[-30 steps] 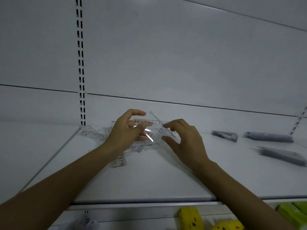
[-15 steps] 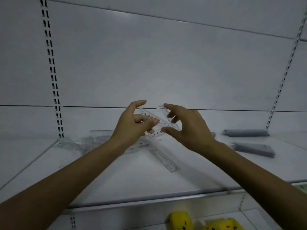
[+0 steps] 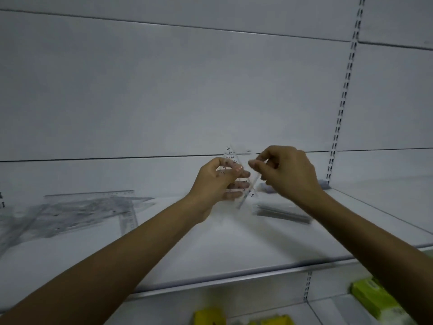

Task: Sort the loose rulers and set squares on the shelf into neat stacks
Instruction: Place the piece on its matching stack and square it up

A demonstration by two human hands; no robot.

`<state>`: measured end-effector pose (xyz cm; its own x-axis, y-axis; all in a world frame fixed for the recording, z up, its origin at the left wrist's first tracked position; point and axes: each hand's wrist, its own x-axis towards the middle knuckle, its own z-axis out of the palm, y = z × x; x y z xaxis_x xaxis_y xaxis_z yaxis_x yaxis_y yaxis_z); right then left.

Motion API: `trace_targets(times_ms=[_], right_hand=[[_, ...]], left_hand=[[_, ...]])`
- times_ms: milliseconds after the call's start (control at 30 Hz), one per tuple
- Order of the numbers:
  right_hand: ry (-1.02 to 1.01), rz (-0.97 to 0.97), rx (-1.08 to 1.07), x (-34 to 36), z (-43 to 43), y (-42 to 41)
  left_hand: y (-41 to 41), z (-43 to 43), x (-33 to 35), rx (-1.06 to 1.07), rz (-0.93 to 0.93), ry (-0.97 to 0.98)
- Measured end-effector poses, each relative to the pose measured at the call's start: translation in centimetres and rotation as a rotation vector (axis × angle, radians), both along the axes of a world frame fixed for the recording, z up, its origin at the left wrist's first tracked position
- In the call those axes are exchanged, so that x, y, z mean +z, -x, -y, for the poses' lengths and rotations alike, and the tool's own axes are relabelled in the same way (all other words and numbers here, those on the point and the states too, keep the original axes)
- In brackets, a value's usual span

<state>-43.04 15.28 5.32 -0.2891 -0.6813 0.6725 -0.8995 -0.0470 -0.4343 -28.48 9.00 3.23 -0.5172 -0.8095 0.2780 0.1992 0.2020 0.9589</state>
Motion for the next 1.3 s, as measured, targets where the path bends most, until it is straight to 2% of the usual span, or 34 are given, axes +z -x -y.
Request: trace_targets(times_ms=[100,200,267,333,400,467,567,767,967,1133,1300], right_hand=[[0.021,0.183,0.047,0.0,-0.5,4.4],[-0.040,0.162,0.021,-0.5,-0.4,7.4],[-0.089,0.053,-0.022,-0.8,-0.4,8.6],[-0.070,-0.165,-0.051,-1.3,-0.3,9.5],[-0.021,-0.374,0.081,-1.8,-0.1,10.1],[-0.065,-0.555,0.193,-2.1,0.5,10.3],[-0.167,-0.643,0.237,-2.1,1.6,10.5],[-0.344,-0.588,0.326,-1.4,1.5,10.6],[-0.411,-0.373,0.213,-2.6,-0.1,11.7],[-0.545,-0.169,0.188,-2.9,-0.2,13.1],[-0.651,-0.193,0.225,-2.7,0.2,12.7]], left_hand=[[2.6,-0.4,-0.4,-0.014,0.057,0.052],[4.5,-0.4,-0.9,0.044,0.063,0.065],[5.2,-0.1,-1.2,0.115,0.067,0.060],[5.3,0.3,-1.6,0.158,0.084,0.097],[5.1,0.7,-2.2,0.181,0.089,0.123],[4.8,1.2,-2.6,0.196,0.090,0.145],[4.3,2.0,-2.8,0.171,0.174,0.233],[4.1,2.6,-3.9,0.066,0.225,0.224],[4.4,3.4,-4.4,0.178,0.194,0.135],[4.7,3.5,-4.4,0.202,0.196,0.177],[4.6,3.4,-4.4,0.208,0.192,0.225]])
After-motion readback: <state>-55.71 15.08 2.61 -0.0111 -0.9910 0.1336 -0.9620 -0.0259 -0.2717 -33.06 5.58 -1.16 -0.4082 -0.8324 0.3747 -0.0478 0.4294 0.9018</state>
